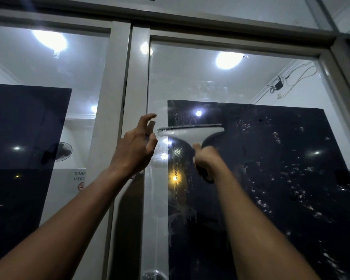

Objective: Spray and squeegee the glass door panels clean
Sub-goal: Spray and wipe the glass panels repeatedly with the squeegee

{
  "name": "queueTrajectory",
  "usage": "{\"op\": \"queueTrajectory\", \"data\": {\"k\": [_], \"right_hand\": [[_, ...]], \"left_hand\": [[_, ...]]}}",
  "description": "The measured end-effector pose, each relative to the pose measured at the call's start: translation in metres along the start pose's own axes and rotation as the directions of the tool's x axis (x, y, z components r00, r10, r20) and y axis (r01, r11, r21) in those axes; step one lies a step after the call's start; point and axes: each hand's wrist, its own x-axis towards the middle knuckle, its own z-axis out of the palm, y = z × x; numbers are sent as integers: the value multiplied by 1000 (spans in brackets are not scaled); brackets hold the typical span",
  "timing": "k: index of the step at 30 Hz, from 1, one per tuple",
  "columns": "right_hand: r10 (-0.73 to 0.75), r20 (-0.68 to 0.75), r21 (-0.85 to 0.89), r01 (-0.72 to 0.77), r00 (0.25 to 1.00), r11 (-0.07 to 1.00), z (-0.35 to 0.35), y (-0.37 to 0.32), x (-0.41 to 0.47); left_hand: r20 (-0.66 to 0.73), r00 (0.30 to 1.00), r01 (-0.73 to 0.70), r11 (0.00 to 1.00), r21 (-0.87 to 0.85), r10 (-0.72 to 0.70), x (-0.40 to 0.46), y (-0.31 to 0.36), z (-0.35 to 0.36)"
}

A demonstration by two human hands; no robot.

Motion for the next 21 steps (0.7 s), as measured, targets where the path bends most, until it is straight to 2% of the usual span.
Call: {"op": "queueTrajectory", "data": {"k": [2,5,11,14,15,21], "right_hand": [[35,22,-26,-34,999,999,9,36,-29],[52,71,-37,-49,996,998,12,53,-64],[7,28,57,-8,1000,998,6,-3,-4],[-32,28,48,31,999,998,-2,-25,17],[-4,31,35,3,999,999,-1,-24,18],[57,56,-10,-57,997,998,30,63,-50]], "left_hand": [[3,1000,-1,1000,-10,1,0,0,0],[45,998,43,997,-65,-40,6,0,-2],[57,998,38,995,-92,-33,10,-3,-10],[49,997,56,995,-80,-52,6,-9,-13],[46,998,55,995,-77,-52,4,-10,-14],[42,997,63,997,-49,-61,-12,-16,-12]]}}
